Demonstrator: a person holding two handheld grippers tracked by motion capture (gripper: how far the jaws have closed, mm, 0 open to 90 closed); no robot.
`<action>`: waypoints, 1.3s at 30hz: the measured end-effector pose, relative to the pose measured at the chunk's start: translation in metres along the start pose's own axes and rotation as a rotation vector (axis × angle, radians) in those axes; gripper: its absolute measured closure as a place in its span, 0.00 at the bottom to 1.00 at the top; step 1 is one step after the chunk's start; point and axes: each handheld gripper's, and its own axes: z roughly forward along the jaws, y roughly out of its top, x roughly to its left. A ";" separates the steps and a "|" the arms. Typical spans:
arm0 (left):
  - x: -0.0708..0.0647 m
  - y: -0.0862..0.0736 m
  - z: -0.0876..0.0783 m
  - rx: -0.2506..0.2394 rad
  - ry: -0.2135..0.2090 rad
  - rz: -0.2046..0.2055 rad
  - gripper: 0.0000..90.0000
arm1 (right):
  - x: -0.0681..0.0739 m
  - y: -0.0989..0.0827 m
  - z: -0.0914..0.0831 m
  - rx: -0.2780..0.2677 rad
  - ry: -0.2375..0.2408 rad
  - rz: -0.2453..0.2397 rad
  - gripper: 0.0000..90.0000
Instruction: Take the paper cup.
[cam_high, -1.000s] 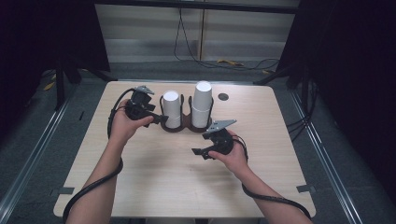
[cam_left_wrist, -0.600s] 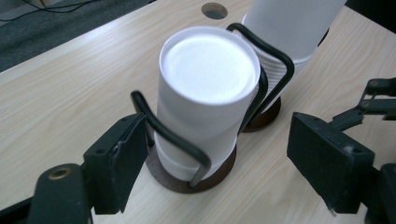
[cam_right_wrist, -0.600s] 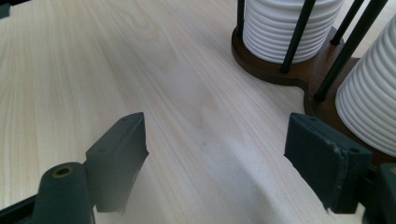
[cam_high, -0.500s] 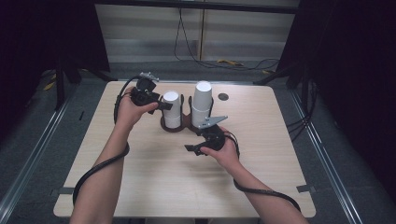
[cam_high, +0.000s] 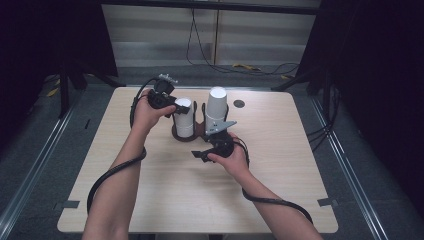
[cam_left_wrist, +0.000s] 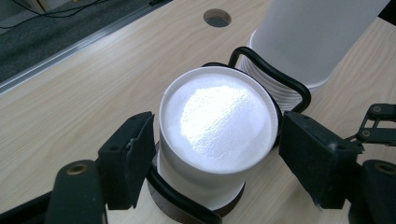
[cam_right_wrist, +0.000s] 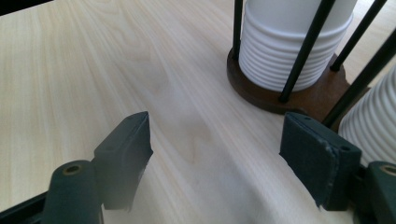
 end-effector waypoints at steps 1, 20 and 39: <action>0.000 0.000 0.002 0.004 0.002 0.004 0.31 | 0.000 0.003 0.002 -0.011 0.005 0.005 0.28; -0.001 0.007 0.006 0.060 0.025 0.026 0.37 | 0.003 0.016 0.023 -0.036 0.002 -0.004 0.33; 0.002 0.010 0.001 0.074 0.022 -0.012 0.38 | -0.002 0.032 0.054 -0.042 -0.035 -0.001 0.34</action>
